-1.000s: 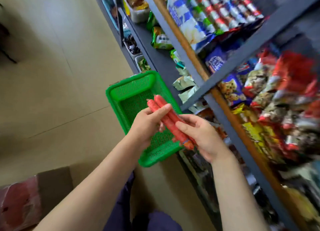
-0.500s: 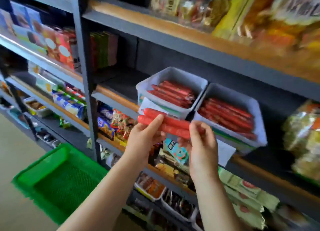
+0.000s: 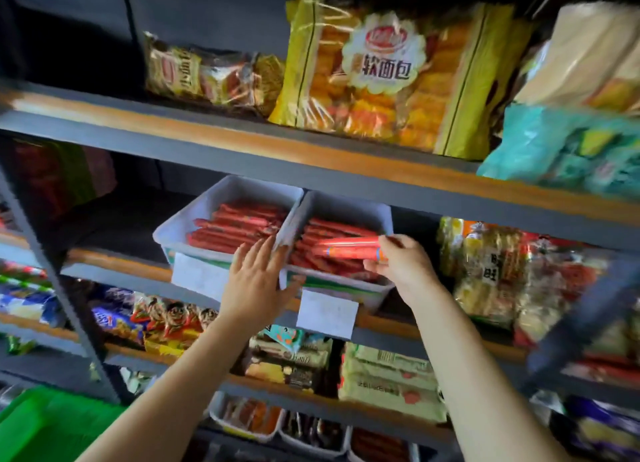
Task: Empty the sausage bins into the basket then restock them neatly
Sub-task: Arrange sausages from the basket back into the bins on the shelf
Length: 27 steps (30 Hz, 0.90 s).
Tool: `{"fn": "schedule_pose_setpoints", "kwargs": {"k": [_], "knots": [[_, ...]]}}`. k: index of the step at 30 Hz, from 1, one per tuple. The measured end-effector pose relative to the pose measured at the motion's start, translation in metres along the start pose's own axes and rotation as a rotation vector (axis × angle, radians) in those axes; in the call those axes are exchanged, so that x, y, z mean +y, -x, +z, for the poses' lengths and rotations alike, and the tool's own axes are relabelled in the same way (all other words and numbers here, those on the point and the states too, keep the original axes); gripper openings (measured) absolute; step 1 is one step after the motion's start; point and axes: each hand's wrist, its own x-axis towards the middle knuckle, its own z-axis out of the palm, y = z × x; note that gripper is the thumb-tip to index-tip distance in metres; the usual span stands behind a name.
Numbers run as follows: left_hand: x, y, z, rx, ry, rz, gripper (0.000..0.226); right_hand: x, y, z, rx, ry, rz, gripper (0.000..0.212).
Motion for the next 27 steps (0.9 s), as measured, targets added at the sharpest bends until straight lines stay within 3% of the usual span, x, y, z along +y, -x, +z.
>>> {"fn": "schedule_pose_setpoints", "kwargs": {"k": [3,8,12,17,21,27], "knots": [[-0.005,0.003,0.001,0.026,-0.017,0.036,0.070,0.002,-0.007,-0.001,-0.120,0.244,-0.039,0.019],[-0.006,0.003,0.006,0.023,0.008,0.022,0.069,0.001,-0.007,0.009,-0.148,0.778,-0.237,0.040],[-0.013,0.001,0.007,0.031,0.006,0.074,0.065,-0.006,-0.015,0.013,-0.084,1.109,-0.469,0.023],[-0.020,-0.002,0.007,0.059,-0.009,0.145,0.058,-0.010,-0.014,0.018,-0.415,1.378,-0.346,0.013],[-0.023,-0.003,0.007,0.060,-0.018,0.174,0.058,0.000,-0.021,0.025,-0.300,1.446,-0.364,0.011],[-0.023,-0.001,0.010,0.108,-0.015,0.186,0.057,0.013,-0.035,0.032,-0.057,1.302,-0.439,0.028]]}}
